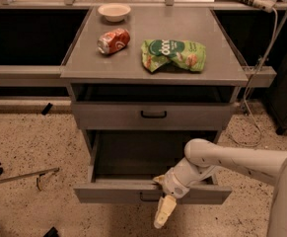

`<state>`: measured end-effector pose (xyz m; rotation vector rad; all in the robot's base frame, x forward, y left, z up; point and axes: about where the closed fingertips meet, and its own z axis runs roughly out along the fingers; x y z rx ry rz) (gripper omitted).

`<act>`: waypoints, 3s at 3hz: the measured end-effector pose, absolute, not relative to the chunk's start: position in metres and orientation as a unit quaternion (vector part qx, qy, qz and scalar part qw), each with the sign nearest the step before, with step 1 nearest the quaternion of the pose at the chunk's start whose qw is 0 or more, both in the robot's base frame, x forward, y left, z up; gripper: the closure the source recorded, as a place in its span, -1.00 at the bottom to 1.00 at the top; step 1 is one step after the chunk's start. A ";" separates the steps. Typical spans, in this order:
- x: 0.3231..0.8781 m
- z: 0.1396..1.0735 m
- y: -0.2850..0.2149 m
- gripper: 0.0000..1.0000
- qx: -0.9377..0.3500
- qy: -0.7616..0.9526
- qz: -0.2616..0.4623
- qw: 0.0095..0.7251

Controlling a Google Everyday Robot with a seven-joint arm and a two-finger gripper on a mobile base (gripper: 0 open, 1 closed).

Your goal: Open middle drawer

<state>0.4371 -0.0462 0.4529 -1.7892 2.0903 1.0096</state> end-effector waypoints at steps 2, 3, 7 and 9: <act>0.425 0.450 -0.044 -1.00 -0.600 0.709 0.358 0.097; 0.402 0.454 -0.037 -1.00 -0.599 0.703 0.373 0.085; 0.328 0.468 -0.054 -1.00 -0.585 0.698 0.411 0.047; 0.292 0.481 -0.066 -1.00 -0.577 0.701 0.418 0.021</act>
Offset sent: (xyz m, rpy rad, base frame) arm -0.0973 0.0234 -0.0245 0.0859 0.1742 0.0290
